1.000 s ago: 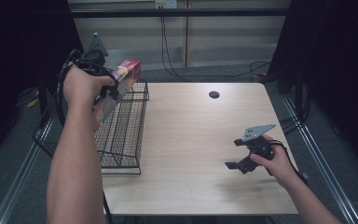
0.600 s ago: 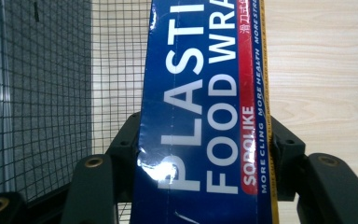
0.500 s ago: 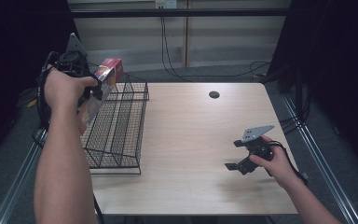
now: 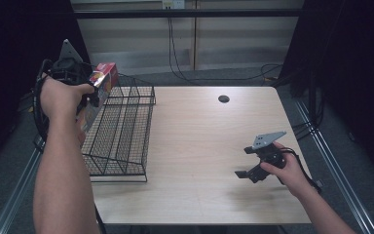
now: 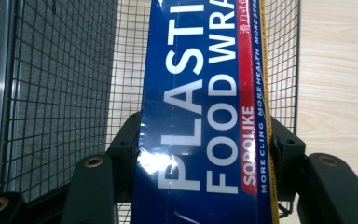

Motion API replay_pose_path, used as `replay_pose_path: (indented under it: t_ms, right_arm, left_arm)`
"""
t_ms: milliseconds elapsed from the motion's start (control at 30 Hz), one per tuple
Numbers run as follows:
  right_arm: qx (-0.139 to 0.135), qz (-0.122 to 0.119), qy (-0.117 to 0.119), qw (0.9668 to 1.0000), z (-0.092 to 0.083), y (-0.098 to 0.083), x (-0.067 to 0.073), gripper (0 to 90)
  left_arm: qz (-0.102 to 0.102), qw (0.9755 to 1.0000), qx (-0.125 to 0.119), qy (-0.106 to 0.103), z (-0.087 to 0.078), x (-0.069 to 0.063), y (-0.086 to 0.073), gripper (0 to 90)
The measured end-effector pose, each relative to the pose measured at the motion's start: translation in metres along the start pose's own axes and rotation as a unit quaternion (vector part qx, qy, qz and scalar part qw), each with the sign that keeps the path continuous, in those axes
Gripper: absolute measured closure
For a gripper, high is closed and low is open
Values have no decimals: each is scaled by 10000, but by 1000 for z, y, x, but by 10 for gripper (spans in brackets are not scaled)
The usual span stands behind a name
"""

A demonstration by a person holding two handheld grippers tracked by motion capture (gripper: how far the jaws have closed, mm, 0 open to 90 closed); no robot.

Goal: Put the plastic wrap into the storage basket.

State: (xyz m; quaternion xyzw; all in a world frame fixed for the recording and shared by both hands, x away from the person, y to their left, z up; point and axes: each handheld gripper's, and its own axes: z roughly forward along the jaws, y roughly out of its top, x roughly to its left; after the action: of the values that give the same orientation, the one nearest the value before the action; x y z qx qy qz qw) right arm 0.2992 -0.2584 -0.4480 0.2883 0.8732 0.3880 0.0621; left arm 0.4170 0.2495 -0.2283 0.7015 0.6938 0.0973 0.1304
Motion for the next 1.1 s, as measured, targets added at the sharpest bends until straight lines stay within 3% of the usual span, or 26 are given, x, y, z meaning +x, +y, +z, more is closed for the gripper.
replay_pose_path:
  t_ms: [133, 233, 367, 567, 867, 1100]
  right_arm:
    - [-1, -16, 5, 10000, 2, 0, 0, 0]
    - [-1, -32, -2, 10000, 2, 0, 1, 0]
    - [10, -39, 17, 10000, 2, -1, 0, 0]
    - [40, -35, 17, 10000, 4, -1, 1, 0]
    - [42, -57, 26, 10000, 4, -2, 2, 0]
    - [52, -57, 52, 10000, 4, -2, 1, 0]
  left_arm:
    - [-1, 10000, 48, 77, 5, 4, -2, 432]
    - [-182, 9998, 56, 56, 10, 6, -4, 432]
    - [-186, 9998, 5, 29, 9, 14, -6, 432]
    - [-394, 9991, 10, 135, 15, 21, -10, 432]
    - [-394, 9989, 200, 144, 29, 25, -14, 429]
    - [-419, 9988, 193, 138, 34, 27, -15, 427]
